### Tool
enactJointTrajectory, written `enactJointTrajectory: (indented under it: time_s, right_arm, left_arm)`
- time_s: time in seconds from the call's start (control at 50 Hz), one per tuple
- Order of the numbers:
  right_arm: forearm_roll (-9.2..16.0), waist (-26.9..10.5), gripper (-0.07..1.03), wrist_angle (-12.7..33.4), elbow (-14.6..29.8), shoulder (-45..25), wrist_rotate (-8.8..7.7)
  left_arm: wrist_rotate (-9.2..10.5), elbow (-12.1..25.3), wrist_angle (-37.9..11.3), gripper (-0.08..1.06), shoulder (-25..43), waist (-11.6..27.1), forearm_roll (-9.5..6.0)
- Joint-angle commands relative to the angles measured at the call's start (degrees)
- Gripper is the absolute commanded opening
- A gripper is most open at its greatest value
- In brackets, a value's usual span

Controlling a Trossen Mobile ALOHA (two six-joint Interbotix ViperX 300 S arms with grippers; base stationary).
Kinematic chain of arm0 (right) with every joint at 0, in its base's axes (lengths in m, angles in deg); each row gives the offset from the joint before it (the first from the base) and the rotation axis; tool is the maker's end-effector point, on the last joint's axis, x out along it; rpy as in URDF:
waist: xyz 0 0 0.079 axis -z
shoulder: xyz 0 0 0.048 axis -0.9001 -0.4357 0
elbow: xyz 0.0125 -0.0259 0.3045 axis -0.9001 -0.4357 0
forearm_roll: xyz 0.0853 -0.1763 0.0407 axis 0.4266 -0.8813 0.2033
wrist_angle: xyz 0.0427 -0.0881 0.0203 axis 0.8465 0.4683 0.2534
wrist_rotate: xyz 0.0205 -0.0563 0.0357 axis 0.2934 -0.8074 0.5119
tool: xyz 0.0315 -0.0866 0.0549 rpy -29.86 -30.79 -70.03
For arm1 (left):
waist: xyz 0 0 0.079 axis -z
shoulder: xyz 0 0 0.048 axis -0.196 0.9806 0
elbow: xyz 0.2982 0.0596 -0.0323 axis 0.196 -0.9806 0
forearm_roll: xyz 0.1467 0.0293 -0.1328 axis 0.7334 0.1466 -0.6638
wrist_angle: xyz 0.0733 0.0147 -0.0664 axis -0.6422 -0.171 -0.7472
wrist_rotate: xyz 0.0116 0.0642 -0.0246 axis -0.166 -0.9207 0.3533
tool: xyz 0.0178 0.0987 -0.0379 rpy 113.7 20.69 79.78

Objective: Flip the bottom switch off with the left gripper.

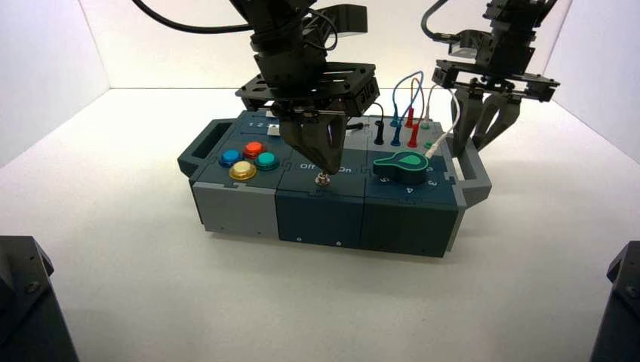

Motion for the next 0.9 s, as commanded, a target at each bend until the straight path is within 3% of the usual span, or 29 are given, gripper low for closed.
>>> enactJointTrajectory:
  time_s: [0.02, 0.9]
  right_arm:
    - [0.26, -1.23, -0.02, -0.62, 1.67, -0.09, -1.05]
    - [0.35, -1.23, -0.02, -0.62, 1.85, -0.26, -1.14]
  left_arm:
    - [-0.09, 0.70, 0.35, -0.03, -0.62, -2.29, 0.26]
    - [-0.79, -1.23, 0.18, -0.03, -2.20, -4.83, 0.26]
